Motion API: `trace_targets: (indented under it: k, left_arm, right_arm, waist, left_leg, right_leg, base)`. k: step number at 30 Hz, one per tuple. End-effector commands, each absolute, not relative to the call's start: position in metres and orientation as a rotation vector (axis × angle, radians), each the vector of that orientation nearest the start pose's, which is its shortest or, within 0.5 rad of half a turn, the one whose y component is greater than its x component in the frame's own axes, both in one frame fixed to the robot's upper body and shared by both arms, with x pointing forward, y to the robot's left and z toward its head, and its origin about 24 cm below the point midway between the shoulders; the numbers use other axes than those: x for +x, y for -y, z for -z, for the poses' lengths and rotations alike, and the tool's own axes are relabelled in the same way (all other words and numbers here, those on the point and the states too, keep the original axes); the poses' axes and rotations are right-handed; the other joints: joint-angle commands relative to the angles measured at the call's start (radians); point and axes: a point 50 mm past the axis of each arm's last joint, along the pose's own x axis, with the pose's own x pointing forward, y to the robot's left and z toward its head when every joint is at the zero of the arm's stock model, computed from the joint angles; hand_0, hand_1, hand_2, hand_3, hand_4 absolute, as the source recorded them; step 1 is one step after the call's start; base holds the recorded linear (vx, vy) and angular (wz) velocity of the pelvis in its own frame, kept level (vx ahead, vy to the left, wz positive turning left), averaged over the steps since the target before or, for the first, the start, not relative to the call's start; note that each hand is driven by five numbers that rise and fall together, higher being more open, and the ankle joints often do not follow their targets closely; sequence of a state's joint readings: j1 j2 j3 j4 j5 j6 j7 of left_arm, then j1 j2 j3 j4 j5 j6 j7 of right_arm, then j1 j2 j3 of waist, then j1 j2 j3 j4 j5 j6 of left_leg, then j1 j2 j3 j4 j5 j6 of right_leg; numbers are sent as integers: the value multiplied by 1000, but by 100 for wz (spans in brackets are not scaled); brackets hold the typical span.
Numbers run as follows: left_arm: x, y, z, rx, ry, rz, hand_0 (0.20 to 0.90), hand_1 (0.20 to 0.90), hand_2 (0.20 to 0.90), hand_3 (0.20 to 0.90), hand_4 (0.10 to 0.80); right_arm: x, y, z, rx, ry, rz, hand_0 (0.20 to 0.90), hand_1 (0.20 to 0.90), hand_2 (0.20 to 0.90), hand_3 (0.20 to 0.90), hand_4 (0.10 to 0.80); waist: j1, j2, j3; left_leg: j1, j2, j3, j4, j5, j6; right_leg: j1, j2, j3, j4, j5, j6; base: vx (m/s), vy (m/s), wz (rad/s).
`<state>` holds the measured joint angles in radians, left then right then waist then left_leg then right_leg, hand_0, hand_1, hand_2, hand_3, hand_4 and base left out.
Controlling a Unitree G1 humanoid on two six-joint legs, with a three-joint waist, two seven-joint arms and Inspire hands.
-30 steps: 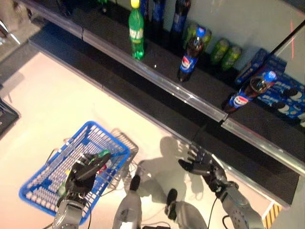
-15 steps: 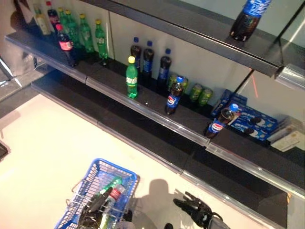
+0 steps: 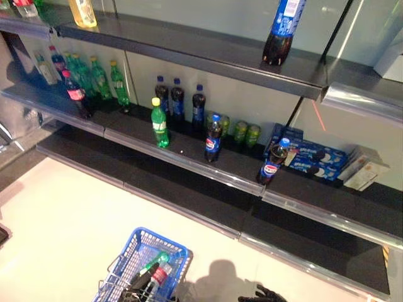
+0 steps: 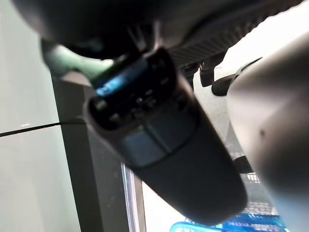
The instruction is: Pick up the drink and place into the basket.
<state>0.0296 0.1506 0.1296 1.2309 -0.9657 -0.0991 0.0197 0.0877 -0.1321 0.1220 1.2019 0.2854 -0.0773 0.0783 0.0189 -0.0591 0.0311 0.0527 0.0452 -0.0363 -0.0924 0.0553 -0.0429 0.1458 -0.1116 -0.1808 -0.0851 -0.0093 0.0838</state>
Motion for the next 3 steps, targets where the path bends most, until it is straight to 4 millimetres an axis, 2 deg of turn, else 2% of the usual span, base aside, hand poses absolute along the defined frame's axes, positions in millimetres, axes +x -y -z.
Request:
trace_targets:
  k: [1, 3]
  left_arm:
    - [79, -236, 161, -606, -932, -778, 300, 300, 300, 200, 100]
    - [78, -236, 162, -606, -934, -774, 300, 300, 300, 200, 100]
  right_arm:
    - [75, 208, 167, 75, -1169, 104, 900, 900, 900, 900, 800]
    - [74, 208, 168, 70, -1174, 102, 900, 900, 900, 900, 800]
  waist:
    - [29, 50, 14]
    - [29, 49, 14]
  left_leg:
    - [-9, 68, 82, 5, -8, -42]
    - [-7, 67, 84, 5, -11, -42]
  right_leg:
    - [-53, -71, 1, 9, 73, 40]
    - [-52, -72, 0, 9, 73, 41]
  base:
    - [0, 0, 0]
    - [0, 0, 0]
